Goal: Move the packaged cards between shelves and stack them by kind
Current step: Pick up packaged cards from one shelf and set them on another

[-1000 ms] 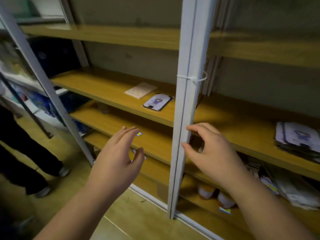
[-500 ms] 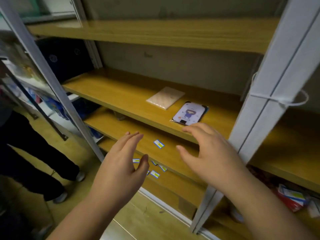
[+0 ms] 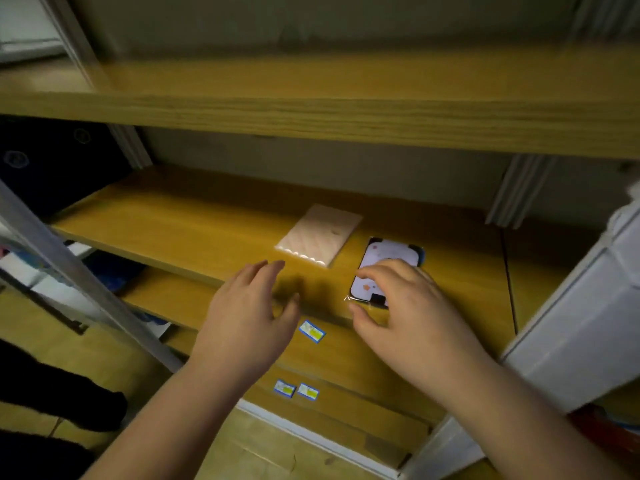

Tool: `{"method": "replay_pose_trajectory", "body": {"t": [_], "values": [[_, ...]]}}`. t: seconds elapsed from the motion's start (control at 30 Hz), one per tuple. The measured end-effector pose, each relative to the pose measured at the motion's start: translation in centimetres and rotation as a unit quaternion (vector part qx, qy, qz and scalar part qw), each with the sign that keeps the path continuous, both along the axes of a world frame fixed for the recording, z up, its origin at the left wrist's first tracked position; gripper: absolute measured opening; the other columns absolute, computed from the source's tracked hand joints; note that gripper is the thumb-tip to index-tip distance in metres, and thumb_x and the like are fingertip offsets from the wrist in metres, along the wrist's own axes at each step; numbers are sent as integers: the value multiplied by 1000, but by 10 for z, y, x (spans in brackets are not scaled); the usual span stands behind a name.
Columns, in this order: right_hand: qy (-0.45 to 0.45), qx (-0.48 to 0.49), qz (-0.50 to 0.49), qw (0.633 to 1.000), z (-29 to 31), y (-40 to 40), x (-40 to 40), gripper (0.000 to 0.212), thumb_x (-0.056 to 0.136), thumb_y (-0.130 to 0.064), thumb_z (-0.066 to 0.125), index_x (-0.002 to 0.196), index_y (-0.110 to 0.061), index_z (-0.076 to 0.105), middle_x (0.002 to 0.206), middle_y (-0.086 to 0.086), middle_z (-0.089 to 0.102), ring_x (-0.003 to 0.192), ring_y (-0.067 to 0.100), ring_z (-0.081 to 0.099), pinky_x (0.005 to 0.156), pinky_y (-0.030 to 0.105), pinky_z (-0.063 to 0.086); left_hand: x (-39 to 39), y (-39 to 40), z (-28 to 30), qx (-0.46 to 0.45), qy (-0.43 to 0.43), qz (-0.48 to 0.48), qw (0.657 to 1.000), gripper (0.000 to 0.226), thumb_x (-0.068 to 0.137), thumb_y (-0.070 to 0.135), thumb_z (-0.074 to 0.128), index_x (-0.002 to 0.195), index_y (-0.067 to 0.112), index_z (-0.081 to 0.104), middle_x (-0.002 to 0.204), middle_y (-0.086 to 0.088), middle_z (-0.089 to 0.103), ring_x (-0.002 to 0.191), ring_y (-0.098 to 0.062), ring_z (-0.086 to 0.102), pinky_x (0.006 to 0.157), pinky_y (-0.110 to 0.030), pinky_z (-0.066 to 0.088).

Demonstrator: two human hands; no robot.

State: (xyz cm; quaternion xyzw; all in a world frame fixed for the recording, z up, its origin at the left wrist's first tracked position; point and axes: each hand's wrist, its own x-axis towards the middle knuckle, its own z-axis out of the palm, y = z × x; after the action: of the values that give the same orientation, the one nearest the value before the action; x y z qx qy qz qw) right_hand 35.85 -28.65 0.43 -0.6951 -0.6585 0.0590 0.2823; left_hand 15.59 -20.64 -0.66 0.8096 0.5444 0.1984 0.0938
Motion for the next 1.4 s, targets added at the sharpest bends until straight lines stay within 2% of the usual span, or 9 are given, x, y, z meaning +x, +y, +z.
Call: {"method": "replay_pose_trajectory", "body": {"t": [0.17, 0.37, 0.67, 0.83, 0.93, 1.03, 1.1, 1.27, 1.4], "values": [[-1, -21, -81, 997, -6, 14, -4, 45, 91, -48, 59, 133, -33, 53, 132, -15, 52, 120, 3, 43, 91, 15, 33, 28, 83, -16, -90, 90, 4, 992, 92, 82, 79, 38, 154, 24, 30, 153, -12, 44, 140, -35, 37, 112, -45, 34], [-2, -30, -178, 984, -13, 36, -15, 46, 90, -46, 61, 132, -29, 56, 132, -10, 53, 121, 9, 45, 97, 28, 45, 71, 140, -24, -98, 185, -62, 976, 115, 68, 97, 23, 159, 30, 8, 157, -20, 36, 142, -41, 31, 113, -47, 29], [12, -35, -271, 962, -18, 36, -31, 44, 90, -47, 62, 131, -35, 54, 127, -17, 50, 114, 2, 41, 88, 25, 44, 40, 176, -15, -123, 167, -111, 972, 128, 48, 92, 57, 150, 25, 22, 146, -21, 39, 136, -42, 37, 107, -44, 35], [3, -99, -301, 949, -23, 39, -35, 55, 89, -57, 59, 137, -32, 48, 126, -9, 49, 113, 10, 47, 87, 32, 52, 17, 189, -15, -139, 49, -108, 983, 130, 37, 87, 70, 142, 20, 35, 134, -19, 42, 122, -44, 49, 94, -43, 44], [-38, -179, -350, 919, -26, 42, -34, 70, 85, -71, 51, 136, -23, 45, 120, 2, 54, 103, 18, 53, 81, 35, 54, 12, 198, -16, -170, -52, -107, 978, 109, 57, 61, 87, 144, 17, 39, 135, -14, 54, 118, -37, 57, 86, -38, 47], [-78, -199, -393, 894, -30, 45, -36, 83, 79, -82, 42, 133, -19, 43, 119, 7, 56, 103, 23, 54, 82, 38, 53, 8, 197, -18, -293, -225, -146, 918, 46, 75, 28, 88, 111, 13, 62, 103, -3, 76, 84, -18, 72, 59, -24, 51], [-87, -203, -396, 891, -32, 50, -40, 90, 78, -84, 39, 139, -18, 37, 123, 9, 55, 107, 24, 54, 83, 38, 53, 4, 190, -19, -351, -298, -166, 872, 25, 83, 16, 81, 104, 13, 67, 91, -4, 80, 76, -17, 75, 55, -21, 53], [-121, -179, -394, 893, -34, 67, -46, 76, 84, -70, 51, 138, -18, 39, 118, 7, 61, 101, 21, 59, 71, 30, 52, 0, 165, -21, -416, -377, -178, 808, 19, 91, 11, 71, 108, 13, 63, 90, -2, 80, 74, -17, 76, 55, -22, 55], [-51, -151, -400, 903, -32, 65, -36, 84, 69, -68, 70, 132, -18, 45, 119, 5, 61, 105, 22, 60, 80, 35, 57, -8, 155, -20, -470, -416, -191, 755, 33, 81, 20, 73, 111, 11, 64, 97, -10, 79, 78, -23, 76, 58, -26, 56]]}}
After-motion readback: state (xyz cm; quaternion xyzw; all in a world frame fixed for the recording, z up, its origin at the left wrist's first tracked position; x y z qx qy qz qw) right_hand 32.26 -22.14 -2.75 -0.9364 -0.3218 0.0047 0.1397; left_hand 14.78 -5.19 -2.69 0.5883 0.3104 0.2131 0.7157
